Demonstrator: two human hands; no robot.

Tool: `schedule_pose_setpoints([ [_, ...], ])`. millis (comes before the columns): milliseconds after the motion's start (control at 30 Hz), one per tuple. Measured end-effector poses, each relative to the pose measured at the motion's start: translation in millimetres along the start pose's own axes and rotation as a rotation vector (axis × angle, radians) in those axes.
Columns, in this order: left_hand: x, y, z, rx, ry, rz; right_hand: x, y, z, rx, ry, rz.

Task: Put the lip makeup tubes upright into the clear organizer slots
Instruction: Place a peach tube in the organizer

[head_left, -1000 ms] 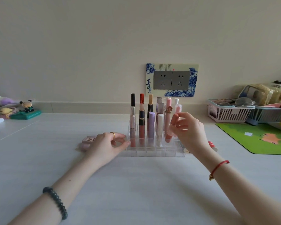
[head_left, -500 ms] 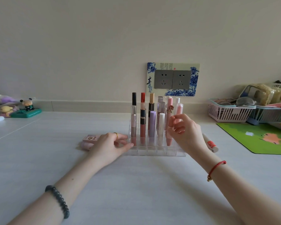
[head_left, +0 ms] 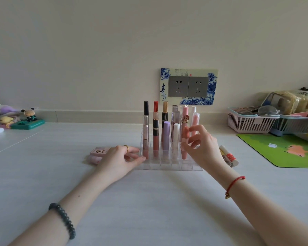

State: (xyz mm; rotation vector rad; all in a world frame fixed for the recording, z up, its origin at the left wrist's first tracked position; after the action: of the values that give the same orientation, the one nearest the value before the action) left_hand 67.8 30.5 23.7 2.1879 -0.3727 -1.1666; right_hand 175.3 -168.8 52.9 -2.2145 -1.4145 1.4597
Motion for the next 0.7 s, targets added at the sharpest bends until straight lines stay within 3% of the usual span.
schedule_pose_setpoints([
  [700, -0.3, 0.9, 0.1, 0.001, -0.01, -0.018, -2.0, 1.5, -1.0, 0.003, 0.014, 0.013],
])
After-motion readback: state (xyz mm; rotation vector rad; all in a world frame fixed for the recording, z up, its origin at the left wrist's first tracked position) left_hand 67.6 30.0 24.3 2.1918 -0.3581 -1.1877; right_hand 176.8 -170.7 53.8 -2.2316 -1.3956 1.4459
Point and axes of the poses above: each hand's wrist, its own z-axis away from the middle knuckle, its own x-axis out of the palm, y = z × x, the point moved 10 cm from there along -z, towards the middle knuckle, and after that the axes turned 9 degrees about z, right-handed, at the moved point
